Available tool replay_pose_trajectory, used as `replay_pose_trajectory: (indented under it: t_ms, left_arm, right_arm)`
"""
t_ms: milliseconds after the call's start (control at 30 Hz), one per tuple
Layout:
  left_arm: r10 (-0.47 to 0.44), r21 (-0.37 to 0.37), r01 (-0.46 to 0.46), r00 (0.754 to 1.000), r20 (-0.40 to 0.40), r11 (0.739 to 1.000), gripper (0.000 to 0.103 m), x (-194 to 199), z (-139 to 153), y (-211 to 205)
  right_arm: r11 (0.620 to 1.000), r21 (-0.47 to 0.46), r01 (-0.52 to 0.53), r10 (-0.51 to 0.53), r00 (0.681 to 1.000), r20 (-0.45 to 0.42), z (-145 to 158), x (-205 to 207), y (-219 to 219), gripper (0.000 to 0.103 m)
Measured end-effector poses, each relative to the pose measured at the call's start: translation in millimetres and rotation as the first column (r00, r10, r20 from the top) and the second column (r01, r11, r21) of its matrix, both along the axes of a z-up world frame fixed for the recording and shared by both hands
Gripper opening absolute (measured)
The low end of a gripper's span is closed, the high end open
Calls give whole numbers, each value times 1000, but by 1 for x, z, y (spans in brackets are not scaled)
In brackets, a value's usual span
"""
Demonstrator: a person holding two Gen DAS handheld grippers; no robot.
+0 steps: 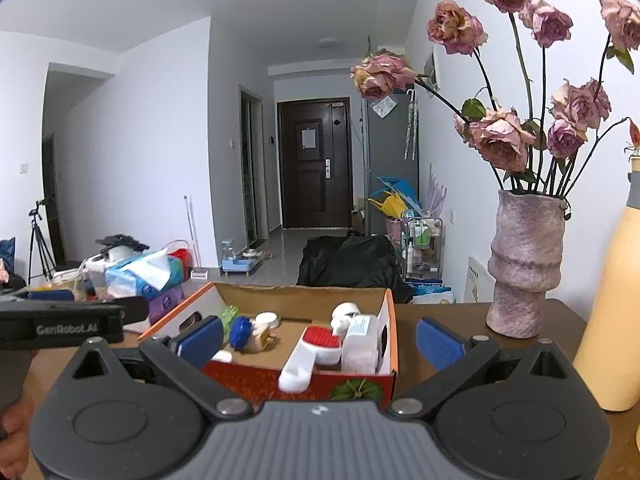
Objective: Organize rigid objects
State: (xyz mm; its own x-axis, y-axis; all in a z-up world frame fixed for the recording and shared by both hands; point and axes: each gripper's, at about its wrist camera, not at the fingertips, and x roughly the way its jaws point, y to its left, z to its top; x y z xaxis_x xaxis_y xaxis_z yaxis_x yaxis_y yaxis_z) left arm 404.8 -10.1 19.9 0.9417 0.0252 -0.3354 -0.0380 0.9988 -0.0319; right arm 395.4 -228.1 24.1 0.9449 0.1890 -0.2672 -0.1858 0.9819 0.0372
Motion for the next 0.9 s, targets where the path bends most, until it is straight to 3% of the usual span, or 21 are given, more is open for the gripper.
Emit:
replay_pose_trajectory:
  t_ms: [400,900]
  left_arm:
    - [-23,15,23,1000,11,1000,103,-85,12,-4]
    - [-14,29,15,999,-34,999,103,-178,-5,3]
  right_arm:
    - [1000,-14,-14,14,1000,26,2,-78,8,103]
    - [1000,-11,28,-27,1000,8,-11,-173,-6,103]
